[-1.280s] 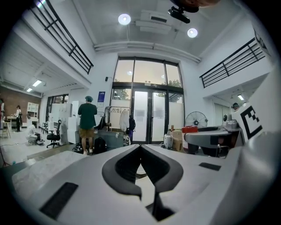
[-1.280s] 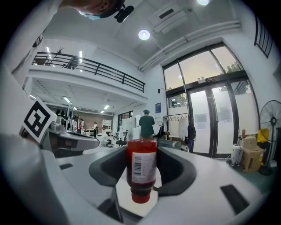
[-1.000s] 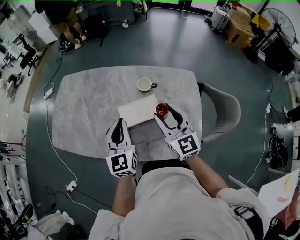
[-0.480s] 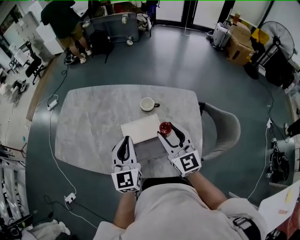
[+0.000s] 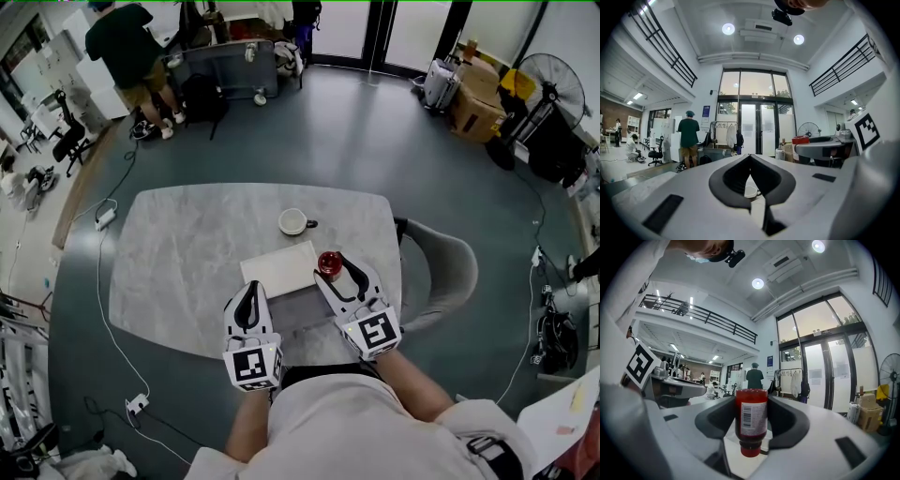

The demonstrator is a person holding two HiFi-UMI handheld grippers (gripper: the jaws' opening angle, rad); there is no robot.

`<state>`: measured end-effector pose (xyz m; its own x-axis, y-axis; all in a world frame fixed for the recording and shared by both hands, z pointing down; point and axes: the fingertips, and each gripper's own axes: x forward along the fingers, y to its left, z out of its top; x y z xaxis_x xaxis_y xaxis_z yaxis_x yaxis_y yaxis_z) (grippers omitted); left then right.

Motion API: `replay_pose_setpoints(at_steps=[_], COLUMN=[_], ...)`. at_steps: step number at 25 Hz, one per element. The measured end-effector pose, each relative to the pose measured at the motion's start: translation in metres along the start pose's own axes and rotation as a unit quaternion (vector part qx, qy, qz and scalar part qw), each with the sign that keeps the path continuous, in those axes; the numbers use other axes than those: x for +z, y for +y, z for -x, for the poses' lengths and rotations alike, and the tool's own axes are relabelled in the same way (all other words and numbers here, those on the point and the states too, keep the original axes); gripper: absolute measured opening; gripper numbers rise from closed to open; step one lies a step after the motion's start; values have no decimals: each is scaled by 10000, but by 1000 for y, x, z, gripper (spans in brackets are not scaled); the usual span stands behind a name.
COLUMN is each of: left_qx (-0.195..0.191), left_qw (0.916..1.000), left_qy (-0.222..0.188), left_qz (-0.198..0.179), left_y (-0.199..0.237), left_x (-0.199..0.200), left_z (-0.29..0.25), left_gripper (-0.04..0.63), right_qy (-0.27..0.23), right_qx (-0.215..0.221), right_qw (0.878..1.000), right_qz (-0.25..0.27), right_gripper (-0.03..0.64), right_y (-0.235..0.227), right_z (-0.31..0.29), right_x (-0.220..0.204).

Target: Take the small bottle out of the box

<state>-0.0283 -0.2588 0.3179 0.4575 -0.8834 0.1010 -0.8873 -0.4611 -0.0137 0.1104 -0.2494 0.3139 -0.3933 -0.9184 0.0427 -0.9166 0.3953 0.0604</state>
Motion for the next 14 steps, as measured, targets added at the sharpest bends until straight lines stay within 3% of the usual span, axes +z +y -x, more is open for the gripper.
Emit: replay_pose_setpoints(at_steps=[14], left_qx=[-100], left_qw=[9999], left_qy=[72], left_qz=[99], left_y=[-12], left_x=[2], left_z=[-3], left_gripper=[23], right_qy=[27], right_qx=[25], right_qw=[10000], right_qz=[-23], right_gripper=[224], right_y=[-10], right_z=[10], right_x=[6])
